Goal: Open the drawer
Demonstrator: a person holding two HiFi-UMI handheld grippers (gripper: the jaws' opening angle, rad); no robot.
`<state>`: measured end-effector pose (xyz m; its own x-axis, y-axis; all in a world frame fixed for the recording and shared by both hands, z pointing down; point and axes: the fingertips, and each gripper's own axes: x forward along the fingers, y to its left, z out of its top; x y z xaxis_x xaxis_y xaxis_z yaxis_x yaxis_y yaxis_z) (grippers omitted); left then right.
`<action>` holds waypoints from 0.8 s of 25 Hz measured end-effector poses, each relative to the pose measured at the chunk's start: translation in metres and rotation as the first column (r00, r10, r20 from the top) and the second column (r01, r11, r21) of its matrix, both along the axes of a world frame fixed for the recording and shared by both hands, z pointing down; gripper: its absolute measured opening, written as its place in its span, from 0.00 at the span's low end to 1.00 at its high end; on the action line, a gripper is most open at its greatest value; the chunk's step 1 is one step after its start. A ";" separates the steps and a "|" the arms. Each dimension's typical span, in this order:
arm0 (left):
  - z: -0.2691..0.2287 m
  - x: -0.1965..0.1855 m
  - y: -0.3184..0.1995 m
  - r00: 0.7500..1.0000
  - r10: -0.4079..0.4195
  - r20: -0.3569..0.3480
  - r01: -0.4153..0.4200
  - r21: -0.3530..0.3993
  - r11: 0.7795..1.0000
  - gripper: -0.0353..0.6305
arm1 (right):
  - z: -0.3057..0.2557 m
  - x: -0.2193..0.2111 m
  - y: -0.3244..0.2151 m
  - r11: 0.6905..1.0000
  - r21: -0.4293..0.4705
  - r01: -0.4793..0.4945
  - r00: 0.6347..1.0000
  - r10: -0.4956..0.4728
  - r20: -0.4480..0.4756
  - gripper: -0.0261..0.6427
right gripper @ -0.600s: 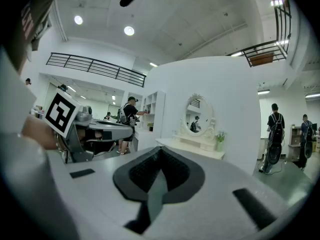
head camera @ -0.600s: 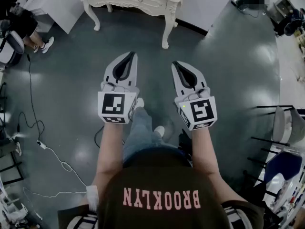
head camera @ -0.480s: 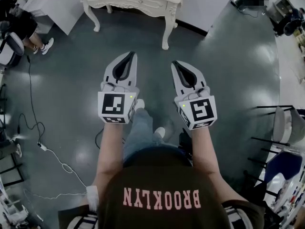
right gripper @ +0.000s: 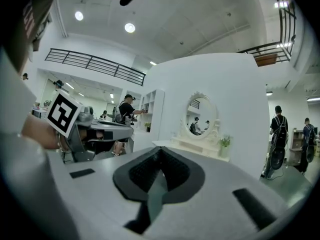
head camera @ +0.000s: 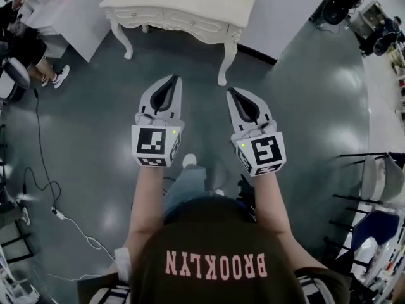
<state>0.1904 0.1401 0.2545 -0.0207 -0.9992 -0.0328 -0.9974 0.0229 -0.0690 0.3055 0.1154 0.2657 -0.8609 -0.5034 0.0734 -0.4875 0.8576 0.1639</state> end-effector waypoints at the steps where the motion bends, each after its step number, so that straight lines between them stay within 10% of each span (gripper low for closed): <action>1: 0.000 -0.011 -0.008 1.000 0.002 -0.002 -0.002 -0.001 1.000 0.06 | -0.001 -0.010 -0.008 1.000 0.001 -0.004 1.000 0.004 0.000 0.03; 20: 0.011 -0.131 -0.081 1.000 -0.006 -0.025 0.006 -0.034 0.999 0.06 | 0.015 -0.128 -0.098 0.998 -0.045 -0.033 0.998 0.031 -0.048 0.03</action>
<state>0.0591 0.0595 0.2653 -0.0271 -0.9996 0.0013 -0.9986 0.0270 -0.0445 0.1774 0.0179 0.2804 -0.8394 -0.5261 0.1366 -0.5078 0.8486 0.1485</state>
